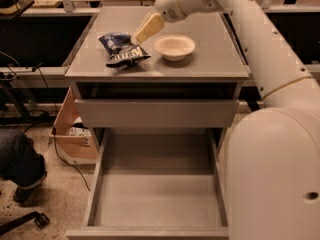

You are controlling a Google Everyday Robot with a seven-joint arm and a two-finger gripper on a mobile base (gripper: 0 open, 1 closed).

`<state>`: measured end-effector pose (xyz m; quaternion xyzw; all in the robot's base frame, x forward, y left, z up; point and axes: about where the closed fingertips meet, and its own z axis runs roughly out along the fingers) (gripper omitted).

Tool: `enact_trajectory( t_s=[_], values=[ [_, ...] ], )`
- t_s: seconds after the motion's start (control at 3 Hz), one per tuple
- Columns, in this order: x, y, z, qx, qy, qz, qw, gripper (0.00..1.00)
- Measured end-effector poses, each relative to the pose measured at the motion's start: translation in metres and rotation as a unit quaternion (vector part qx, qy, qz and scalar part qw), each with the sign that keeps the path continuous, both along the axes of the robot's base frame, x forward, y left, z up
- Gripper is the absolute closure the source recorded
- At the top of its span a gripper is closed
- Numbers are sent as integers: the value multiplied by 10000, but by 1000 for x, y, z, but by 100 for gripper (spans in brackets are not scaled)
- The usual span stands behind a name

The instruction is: Pick blue chip bag from middle drawer and place on counter

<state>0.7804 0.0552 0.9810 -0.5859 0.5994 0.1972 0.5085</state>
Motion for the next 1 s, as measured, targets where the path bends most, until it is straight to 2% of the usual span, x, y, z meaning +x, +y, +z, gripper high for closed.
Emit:
enact_trajectory(
  t_s=[0.33,0.67,1.0],
  values=[
    [-41,-54,32,-306,-33,152,9994,0],
    [-87,-106,58,-696,-151,251,9971,0],
    [-87,-100,53,-704,-101,309,9970,0]
  ],
)
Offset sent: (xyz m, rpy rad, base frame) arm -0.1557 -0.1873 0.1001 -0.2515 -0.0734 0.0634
